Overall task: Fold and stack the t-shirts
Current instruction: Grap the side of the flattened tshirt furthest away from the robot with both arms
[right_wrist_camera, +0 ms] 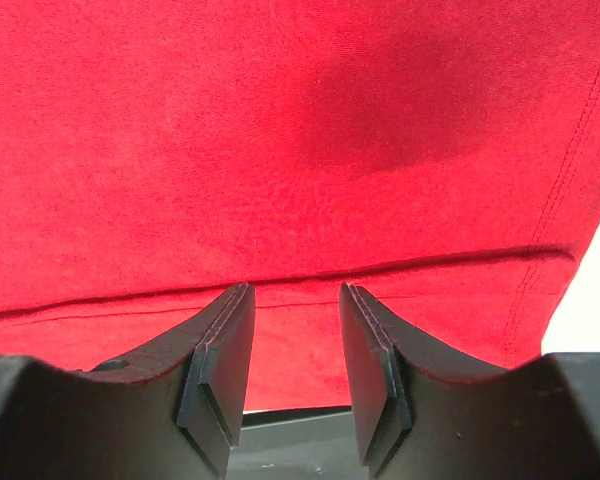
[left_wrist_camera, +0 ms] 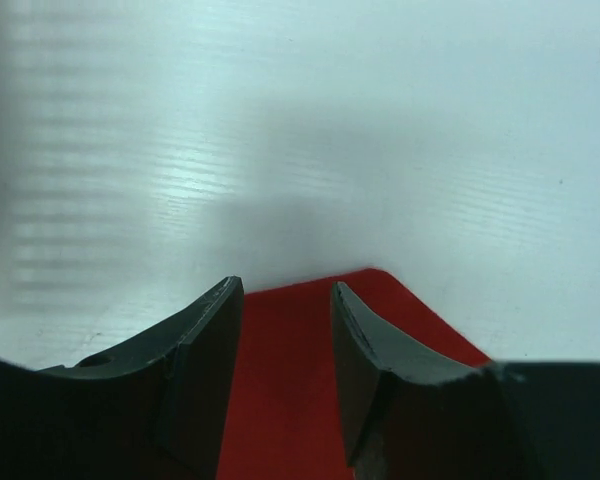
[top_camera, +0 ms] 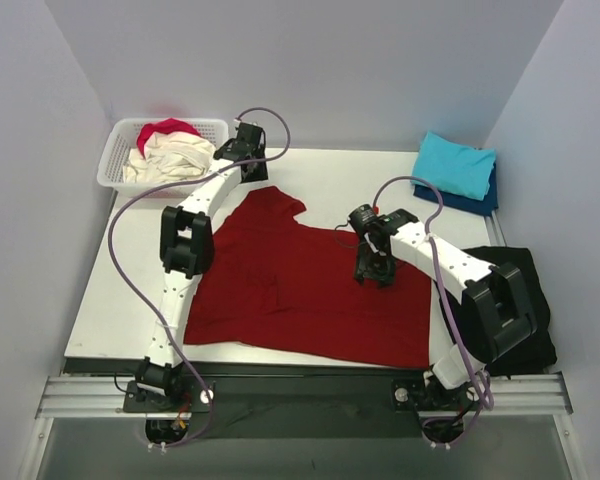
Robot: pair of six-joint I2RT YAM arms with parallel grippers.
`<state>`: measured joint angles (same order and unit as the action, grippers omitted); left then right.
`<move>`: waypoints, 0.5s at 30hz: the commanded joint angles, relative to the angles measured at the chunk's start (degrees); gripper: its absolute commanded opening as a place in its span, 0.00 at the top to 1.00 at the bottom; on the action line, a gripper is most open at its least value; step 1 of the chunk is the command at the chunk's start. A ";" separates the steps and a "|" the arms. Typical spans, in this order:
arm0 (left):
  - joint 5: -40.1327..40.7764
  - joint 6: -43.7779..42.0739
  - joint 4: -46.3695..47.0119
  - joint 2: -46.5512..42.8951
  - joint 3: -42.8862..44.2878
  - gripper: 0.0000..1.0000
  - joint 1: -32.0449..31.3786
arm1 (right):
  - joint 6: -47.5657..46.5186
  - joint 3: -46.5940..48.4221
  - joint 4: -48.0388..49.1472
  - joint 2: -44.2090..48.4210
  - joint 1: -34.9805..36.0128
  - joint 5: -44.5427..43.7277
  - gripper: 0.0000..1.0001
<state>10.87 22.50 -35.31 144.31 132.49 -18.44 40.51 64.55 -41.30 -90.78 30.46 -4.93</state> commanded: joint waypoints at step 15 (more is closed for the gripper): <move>-2.35 2.20 -18.22 8.00 11.48 0.52 1.21 | -0.26 5.76 -2.47 -6.25 -1.36 -0.35 0.61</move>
<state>10.46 24.36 -49.76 151.61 142.78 -17.67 40.42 68.47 -41.04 -96.53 29.74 -4.67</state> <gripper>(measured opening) 0.489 0.390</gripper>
